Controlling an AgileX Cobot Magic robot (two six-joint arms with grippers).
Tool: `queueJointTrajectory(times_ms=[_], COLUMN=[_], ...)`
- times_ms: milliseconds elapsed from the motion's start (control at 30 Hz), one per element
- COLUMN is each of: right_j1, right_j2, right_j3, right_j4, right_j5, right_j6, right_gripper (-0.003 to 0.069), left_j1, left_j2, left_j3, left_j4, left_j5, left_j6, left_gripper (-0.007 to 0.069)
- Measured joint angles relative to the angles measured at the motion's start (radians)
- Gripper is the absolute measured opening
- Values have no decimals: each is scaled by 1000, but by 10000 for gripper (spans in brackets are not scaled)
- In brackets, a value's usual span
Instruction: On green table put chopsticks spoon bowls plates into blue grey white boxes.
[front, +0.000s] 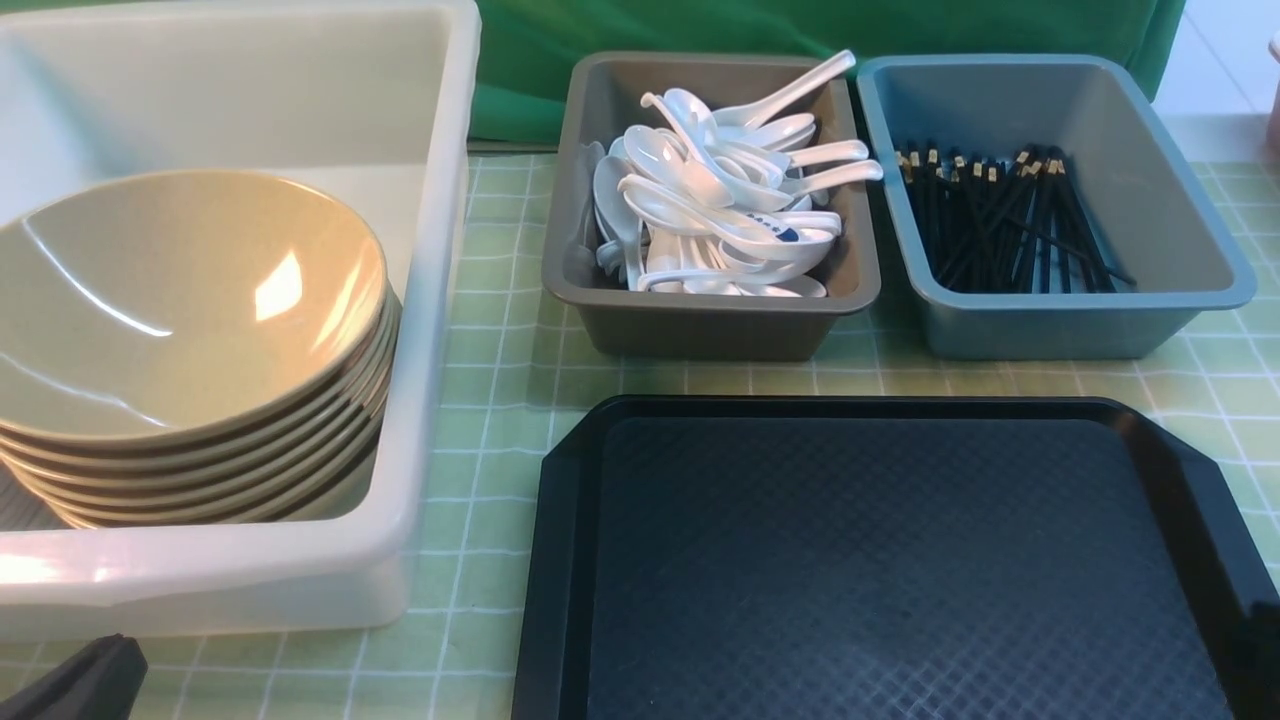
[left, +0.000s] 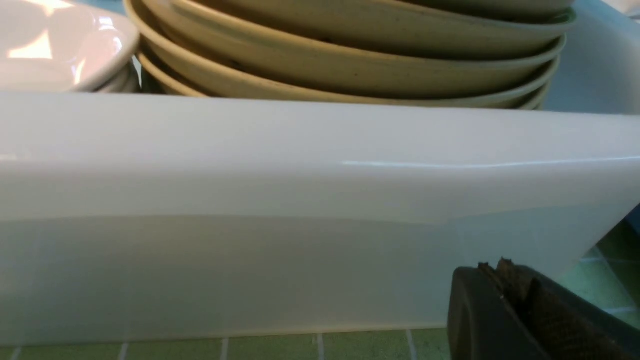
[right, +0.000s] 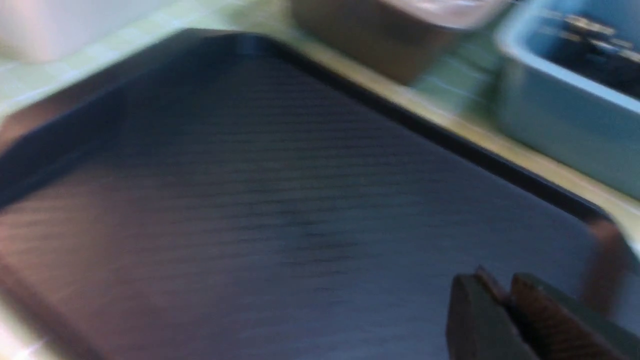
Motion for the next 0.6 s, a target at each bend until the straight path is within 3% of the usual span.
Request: queueJointTrajectory(times_ms=[67, 200, 600], right_j1=[-111, -244, -449], right_j2=[-20, -79, -317], right_j3=[2, 44, 280], right_j4=[0, 0, -1], right_j5=[0, -15, -51], right_j6=[0, 0, 1], right_gripper=[99, 99, 110], left_j1=[0, -1, -1], left_j2=[0, 0, 0], left_j3=[0, 0, 0], left_j4=[2, 2, 2], left_j5=[0, 0, -1], left_j6=[0, 0, 0], left_gripper=[-1, -1, -1])
